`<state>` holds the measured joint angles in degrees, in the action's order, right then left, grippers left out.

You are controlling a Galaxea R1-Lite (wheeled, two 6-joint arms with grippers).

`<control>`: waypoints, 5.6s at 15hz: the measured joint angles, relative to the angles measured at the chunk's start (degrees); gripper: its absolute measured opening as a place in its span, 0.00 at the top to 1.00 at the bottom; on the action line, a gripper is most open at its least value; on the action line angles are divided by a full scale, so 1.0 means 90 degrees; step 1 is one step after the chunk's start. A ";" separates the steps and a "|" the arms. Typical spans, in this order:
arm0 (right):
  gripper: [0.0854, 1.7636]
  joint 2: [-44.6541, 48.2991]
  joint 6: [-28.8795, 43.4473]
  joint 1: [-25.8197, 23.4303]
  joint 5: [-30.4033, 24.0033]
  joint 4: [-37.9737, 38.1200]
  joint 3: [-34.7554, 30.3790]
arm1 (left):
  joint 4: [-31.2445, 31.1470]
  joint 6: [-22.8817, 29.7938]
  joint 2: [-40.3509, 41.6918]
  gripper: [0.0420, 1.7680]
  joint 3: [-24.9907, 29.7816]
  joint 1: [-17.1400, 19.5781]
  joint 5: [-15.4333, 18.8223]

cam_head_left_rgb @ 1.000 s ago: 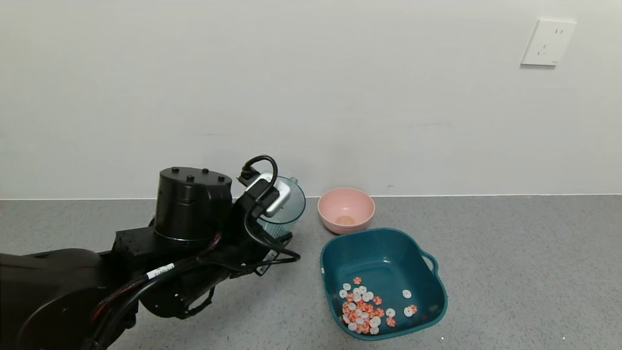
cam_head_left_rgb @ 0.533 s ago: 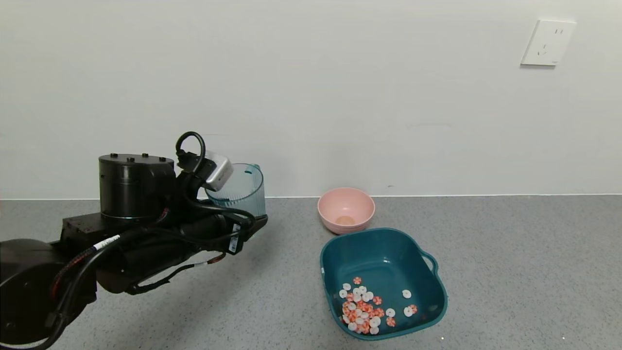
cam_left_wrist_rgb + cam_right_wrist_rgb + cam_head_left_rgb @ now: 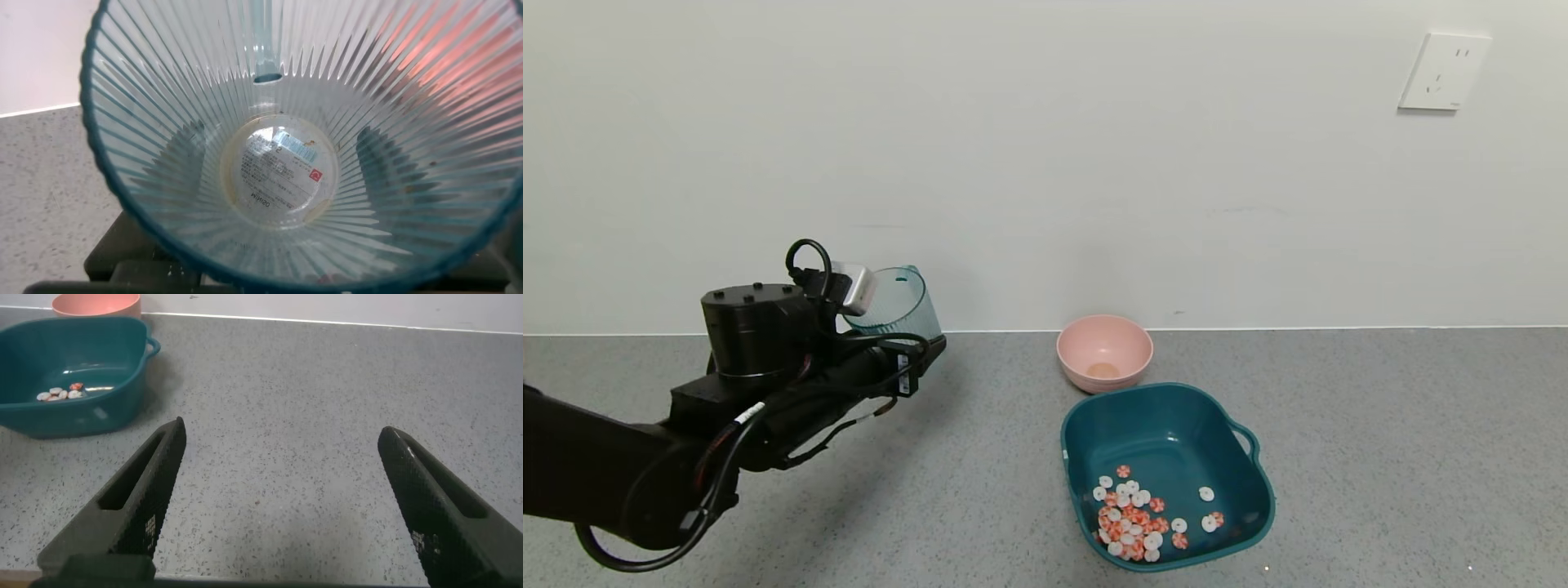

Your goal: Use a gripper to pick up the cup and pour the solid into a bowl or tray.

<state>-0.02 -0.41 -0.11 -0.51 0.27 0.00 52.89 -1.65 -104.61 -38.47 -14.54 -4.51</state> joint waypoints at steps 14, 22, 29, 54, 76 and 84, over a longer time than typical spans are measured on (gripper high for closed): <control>0.03 0.0000 0.0000 0.0001 0.0000 -0.0003 0.0000 | 0.0610 0.0058 -0.1757 0.30 0.0134 0.0057 -0.0022; 0.03 0.0000 0.0000 0.0001 -0.0001 0.0000 0.0000 | 0.0569 0.0079 -0.2067 0.30 0.0037 0.0054 -0.0077; 0.03 0.0000 0.0000 0.0004 -0.0001 0.0000 0.0000 | 0.0576 0.0076 -0.2075 0.30 0.0068 0.0054 -0.0028; 0.03 0.0000 0.0000 0.0001 0.0000 0.0000 0.0000 | -0.0726 0.0085 0.0442 0.04 0.1326 0.0080 -0.0114; 0.03 0.0000 -0.0003 0.0001 -0.0001 0.0000 0.0000 | -0.5219 -0.0111 0.7363 0.03 0.3703 0.0092 -0.1311; 0.03 0.0000 0.0001 0.0001 -0.0001 0.0000 0.0000 | -0.7658 -0.0238 0.9689 0.03 0.2625 0.1001 -0.1094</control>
<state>-0.02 -0.40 -0.10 -0.52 0.27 0.00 -16.03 -3.79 -17.41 -14.85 -5.53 -14.36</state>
